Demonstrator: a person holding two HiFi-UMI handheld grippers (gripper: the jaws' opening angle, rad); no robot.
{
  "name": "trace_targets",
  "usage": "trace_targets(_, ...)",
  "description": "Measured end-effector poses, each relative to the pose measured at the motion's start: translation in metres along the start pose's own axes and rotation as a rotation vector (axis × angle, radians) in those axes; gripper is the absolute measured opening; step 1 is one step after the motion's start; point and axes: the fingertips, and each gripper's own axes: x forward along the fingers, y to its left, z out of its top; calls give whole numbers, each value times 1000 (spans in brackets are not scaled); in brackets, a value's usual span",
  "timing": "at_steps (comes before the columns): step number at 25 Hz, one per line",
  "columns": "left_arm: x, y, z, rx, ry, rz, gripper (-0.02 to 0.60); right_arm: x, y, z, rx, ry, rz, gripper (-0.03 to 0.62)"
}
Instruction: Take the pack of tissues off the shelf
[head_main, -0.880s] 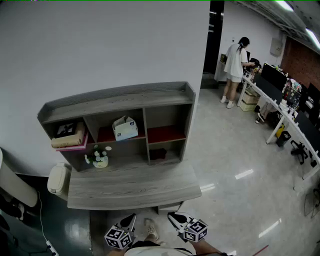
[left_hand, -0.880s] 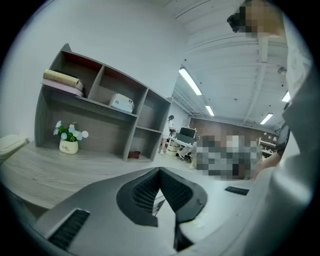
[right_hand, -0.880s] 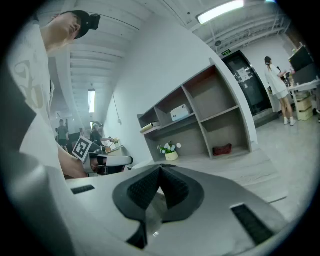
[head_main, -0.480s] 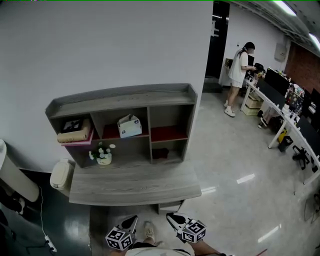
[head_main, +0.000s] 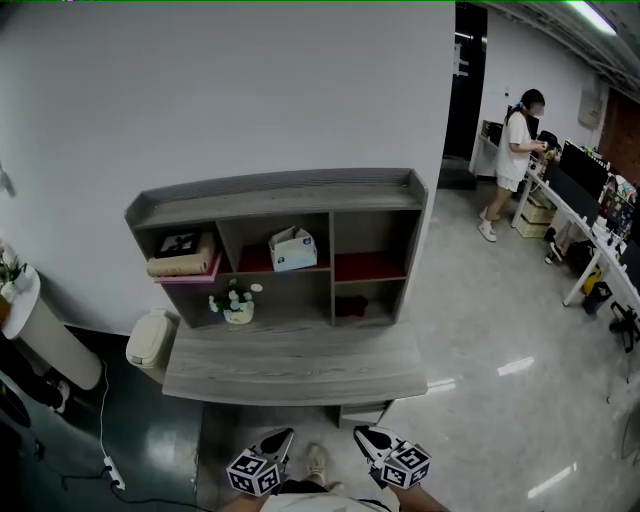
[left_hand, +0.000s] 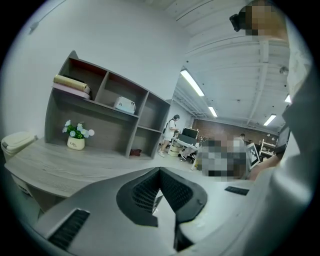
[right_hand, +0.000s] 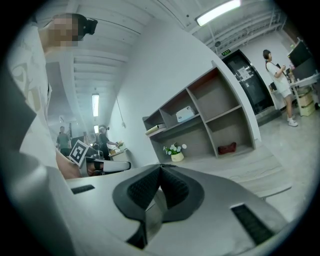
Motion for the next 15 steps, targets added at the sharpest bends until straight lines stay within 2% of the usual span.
trace_targets(15, -9, 13, -5, -9, -3, 37, 12, 16, -4, -8, 28, 20, -2, 5)
